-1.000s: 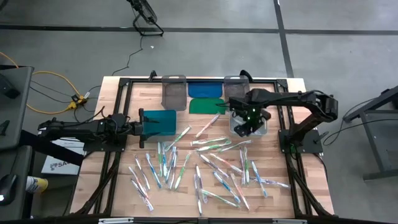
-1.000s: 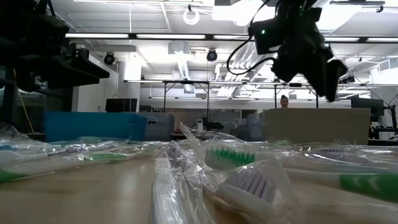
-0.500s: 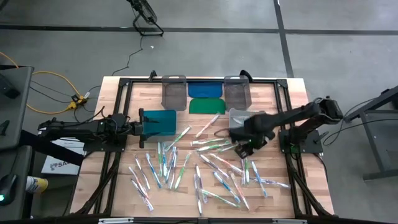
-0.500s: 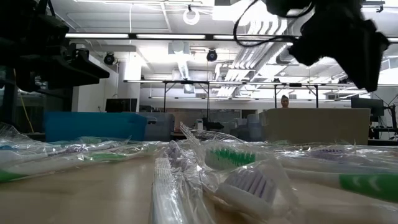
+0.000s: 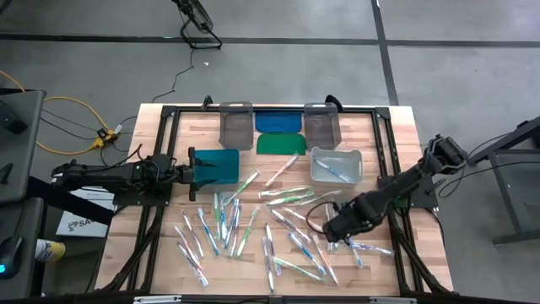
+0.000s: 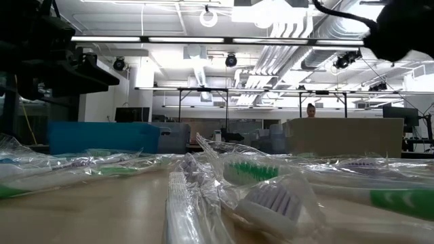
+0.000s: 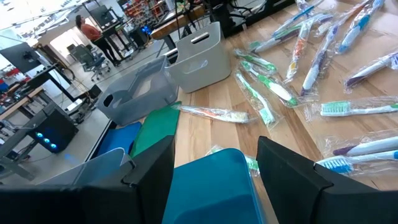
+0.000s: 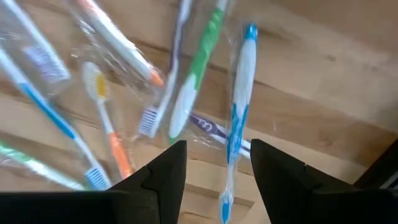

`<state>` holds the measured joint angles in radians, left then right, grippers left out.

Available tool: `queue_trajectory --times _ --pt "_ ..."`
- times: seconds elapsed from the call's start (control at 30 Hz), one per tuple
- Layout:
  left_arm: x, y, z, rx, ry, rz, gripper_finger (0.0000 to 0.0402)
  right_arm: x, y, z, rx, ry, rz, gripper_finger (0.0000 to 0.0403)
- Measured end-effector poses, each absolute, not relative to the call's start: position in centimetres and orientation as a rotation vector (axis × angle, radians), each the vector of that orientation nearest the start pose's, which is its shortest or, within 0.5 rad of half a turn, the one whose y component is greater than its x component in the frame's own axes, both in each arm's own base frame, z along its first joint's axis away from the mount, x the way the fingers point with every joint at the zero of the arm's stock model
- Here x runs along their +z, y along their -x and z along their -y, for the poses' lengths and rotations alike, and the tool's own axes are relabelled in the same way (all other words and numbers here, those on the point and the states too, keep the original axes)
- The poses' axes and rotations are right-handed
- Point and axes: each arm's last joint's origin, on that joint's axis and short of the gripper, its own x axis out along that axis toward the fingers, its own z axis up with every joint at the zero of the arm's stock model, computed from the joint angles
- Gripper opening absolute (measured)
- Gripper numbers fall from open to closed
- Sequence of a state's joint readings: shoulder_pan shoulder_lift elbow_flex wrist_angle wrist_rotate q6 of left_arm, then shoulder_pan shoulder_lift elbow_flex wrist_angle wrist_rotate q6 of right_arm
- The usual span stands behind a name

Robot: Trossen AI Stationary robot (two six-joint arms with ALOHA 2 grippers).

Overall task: Pick & Place Toothbrushes
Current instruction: Put the blue toothbrush into the grey bin

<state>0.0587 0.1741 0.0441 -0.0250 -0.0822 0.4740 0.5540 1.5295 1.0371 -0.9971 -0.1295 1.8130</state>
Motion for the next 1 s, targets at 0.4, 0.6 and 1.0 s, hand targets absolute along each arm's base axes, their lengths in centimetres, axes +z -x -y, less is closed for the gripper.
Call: queue_trajectory --times 0.4,0.6,1.0 --pt "16.2 -10.6 -0.9 0.101 -0.474 -0.186 0.0219 18.5 -21.0 -14.5 -0.918 -1.107 -1.375 0.0171" --pt "16.2 -10.6 -0.9 0.101 -0.474 -0.186 0.0219 17.2 -20.3 -14.1 -0.959 -1.103 -1.376 0.0171" --pt "16.2 -10.6 -0.9 0.101 -0.474 -0.186 0.0219 15.4 -19.8 -13.8 -0.932 -1.123 -1.372 0.0171"
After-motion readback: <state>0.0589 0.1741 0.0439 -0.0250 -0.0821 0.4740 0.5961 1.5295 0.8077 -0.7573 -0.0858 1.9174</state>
